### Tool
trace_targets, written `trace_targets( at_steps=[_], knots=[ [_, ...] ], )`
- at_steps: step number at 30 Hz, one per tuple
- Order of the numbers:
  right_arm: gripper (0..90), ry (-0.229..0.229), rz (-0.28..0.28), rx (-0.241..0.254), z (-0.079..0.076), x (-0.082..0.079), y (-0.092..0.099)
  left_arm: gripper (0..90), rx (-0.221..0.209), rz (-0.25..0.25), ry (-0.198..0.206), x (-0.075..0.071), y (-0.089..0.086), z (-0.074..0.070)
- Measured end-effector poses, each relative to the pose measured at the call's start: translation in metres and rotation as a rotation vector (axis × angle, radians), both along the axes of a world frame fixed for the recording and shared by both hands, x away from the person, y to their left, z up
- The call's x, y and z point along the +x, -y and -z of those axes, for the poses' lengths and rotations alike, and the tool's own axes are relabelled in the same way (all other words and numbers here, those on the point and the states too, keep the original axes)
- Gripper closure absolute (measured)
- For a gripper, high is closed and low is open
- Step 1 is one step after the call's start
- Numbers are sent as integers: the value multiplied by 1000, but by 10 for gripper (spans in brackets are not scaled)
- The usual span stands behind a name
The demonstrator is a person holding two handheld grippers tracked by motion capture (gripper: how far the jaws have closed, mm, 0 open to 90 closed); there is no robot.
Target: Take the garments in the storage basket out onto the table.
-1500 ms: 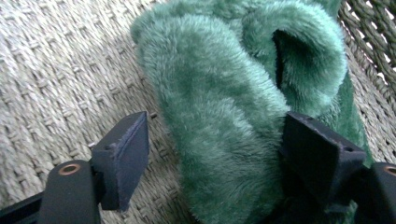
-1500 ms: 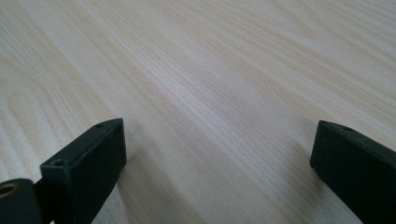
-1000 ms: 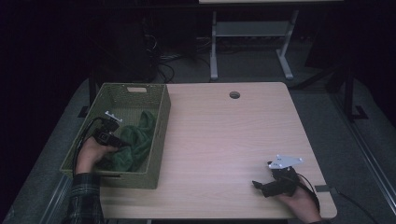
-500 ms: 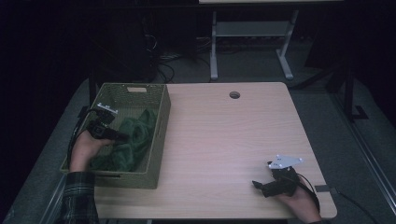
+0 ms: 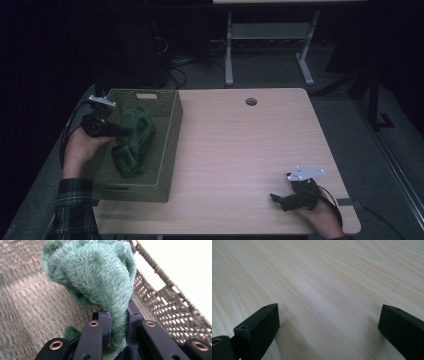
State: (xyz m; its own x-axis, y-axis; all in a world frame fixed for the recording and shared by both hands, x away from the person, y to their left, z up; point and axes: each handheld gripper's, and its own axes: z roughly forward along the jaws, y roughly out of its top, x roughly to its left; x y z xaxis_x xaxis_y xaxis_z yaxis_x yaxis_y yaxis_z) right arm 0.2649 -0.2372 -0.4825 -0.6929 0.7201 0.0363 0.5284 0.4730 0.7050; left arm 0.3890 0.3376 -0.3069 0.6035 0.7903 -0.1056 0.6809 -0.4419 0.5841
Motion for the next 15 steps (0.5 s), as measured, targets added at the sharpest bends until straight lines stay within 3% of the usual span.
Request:
trace_targets(
  at_steps=[15],
  knots=[
    [33, 1, 0, 1, 0, 0, 0, 788, -13, 66, 93, -3, 22, -61]
  ],
)
